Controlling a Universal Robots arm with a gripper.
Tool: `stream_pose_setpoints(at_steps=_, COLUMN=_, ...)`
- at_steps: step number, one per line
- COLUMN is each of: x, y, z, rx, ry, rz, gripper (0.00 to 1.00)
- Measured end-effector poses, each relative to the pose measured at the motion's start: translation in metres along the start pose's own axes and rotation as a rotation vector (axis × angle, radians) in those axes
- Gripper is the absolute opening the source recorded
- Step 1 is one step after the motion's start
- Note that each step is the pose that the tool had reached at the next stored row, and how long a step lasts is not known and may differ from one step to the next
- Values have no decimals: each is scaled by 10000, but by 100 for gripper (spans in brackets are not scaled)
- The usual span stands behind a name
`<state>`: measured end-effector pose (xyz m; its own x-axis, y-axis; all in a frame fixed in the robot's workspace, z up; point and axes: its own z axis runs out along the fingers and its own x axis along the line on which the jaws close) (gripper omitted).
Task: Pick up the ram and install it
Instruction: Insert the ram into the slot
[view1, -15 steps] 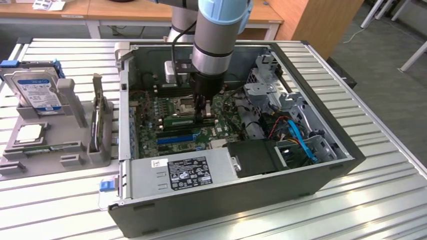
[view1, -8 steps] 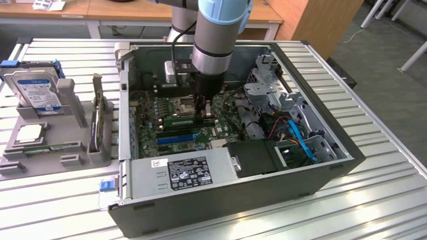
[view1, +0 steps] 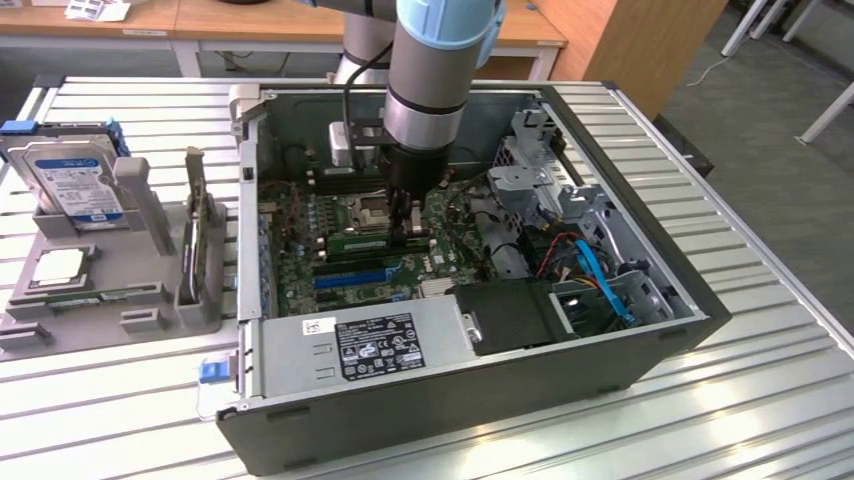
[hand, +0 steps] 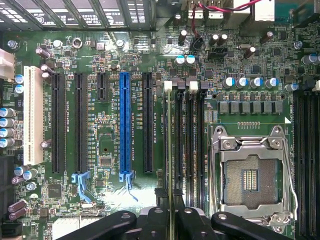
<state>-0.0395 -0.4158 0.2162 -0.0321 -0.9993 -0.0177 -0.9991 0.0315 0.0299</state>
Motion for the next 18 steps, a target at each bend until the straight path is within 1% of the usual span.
stream_pose_setpoints(at_steps=4, x=-9, y=-1, z=3, rx=4, ry=-7, rz=-1, gripper=14)
stream_pose_setpoints(at_steps=12, x=-8, y=0, z=1, rx=-1, ry=1, rz=0, gripper=14)
stream_pose_setpoints(at_steps=18, x=-7, y=-1, z=32, rx=3, ry=0, rz=-1, gripper=14)
